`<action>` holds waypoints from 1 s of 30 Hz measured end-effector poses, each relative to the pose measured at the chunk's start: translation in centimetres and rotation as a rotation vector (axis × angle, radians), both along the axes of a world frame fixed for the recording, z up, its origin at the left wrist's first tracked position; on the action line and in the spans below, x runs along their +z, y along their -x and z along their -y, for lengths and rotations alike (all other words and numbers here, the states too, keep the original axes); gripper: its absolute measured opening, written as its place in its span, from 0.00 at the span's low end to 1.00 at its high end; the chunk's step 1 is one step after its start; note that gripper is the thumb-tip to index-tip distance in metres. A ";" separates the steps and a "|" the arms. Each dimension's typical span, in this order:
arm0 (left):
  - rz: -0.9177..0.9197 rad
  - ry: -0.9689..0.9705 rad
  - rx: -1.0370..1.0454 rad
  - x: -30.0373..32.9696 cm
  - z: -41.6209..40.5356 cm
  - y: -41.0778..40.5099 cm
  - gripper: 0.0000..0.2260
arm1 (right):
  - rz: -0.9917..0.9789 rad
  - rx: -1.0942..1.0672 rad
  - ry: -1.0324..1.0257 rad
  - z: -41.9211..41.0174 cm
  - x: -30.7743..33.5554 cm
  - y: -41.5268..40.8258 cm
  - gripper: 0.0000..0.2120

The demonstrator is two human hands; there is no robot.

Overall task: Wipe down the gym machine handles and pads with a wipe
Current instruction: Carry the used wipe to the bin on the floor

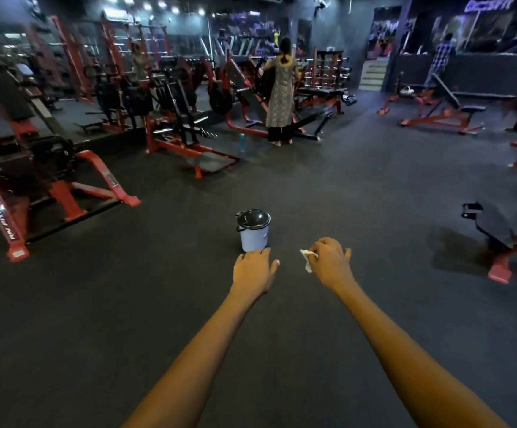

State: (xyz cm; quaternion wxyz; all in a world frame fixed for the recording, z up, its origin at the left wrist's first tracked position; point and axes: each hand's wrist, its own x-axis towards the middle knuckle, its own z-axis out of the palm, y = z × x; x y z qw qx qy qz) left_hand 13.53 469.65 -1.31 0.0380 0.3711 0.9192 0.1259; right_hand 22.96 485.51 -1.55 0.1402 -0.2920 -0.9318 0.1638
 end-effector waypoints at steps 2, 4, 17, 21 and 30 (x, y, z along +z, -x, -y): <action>0.004 -0.023 0.017 -0.6 -4.3 2.7 0.22 | -0.011 0.010 0.004 -4.6 -0.6 2.9 0.09; 0.013 -0.051 0.030 -1.5 -9.1 5.8 0.22 | -0.021 0.020 -0.007 -9.7 -1.2 6.3 0.10; 0.086 -0.069 0.161 -3.5 -35.9 28.1 0.21 | 0.005 0.143 0.020 -36.8 -2.9 29.9 0.11; 0.052 -0.074 0.238 -4.4 -41.6 35.4 0.20 | -0.010 0.205 0.064 -43.4 -4.7 38.4 0.09; 0.080 -0.048 0.433 -6.7 -54.6 50.7 0.20 | 0.052 0.434 0.123 -57.0 -7.6 57.4 0.08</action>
